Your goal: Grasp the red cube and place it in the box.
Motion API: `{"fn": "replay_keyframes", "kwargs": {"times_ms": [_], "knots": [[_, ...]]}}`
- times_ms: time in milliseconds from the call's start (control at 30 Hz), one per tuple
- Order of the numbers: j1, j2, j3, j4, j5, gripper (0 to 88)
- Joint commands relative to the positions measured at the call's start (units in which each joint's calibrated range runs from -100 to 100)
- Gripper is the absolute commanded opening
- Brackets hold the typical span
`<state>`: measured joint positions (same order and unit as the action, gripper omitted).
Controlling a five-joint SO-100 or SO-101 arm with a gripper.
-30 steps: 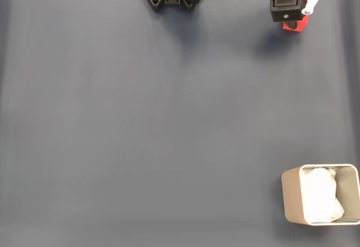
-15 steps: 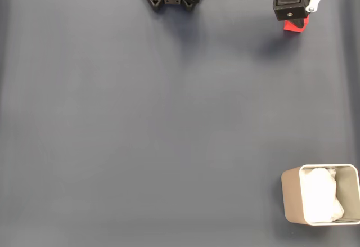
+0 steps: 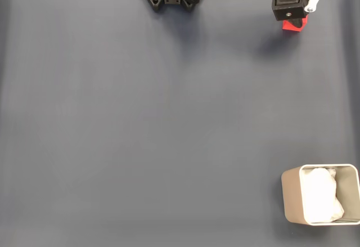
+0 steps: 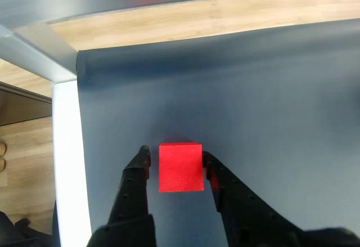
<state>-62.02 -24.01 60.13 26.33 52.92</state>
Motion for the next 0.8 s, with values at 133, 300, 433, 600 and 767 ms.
{"fn": "replay_keyframes", "kwargs": {"times_ms": [133,300,433,600,767], "knots": [[-0.13,-1.29,-0.91,-0.1,0.44,21.4],[-0.13,-0.94,-1.37,-0.1,0.78,15.4],[-0.13,-0.77,-1.37,0.14,0.93,15.3],[-0.27,-0.6,-1.0,0.39,1.22,13.1],[-0.27,-0.34,-1.0,0.63,1.56,10.4]]}}
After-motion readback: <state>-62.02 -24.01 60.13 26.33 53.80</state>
